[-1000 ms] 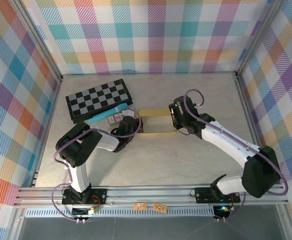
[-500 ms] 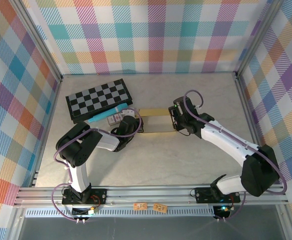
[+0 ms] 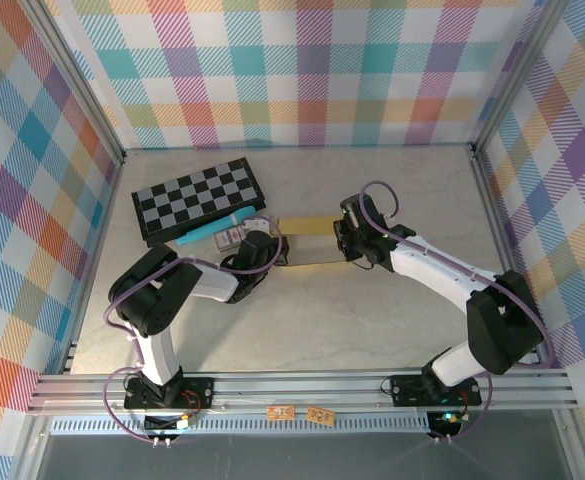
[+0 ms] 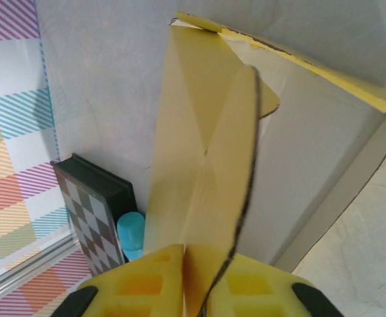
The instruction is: Fold the paper box
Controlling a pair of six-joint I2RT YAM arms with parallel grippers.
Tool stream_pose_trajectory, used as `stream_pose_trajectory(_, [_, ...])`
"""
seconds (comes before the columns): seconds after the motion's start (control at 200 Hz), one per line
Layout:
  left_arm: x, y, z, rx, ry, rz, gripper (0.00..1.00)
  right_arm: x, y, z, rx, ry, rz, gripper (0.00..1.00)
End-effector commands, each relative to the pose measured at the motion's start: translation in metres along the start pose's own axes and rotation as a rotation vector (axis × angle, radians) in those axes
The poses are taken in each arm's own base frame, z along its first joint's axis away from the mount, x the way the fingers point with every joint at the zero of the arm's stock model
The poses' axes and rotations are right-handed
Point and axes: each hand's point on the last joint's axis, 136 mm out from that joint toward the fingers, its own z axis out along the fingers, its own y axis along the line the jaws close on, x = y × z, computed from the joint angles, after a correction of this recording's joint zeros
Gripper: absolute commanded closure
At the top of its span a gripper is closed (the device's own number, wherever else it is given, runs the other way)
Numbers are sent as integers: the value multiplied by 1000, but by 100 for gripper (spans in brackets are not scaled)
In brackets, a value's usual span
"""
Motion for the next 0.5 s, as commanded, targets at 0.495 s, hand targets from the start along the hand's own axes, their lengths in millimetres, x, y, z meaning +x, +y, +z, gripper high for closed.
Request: stream_pose_trajectory(0.495, [7, -48, -80, 212, 134, -347, 58, 7, -37, 13, 151, -2, -13, 90])
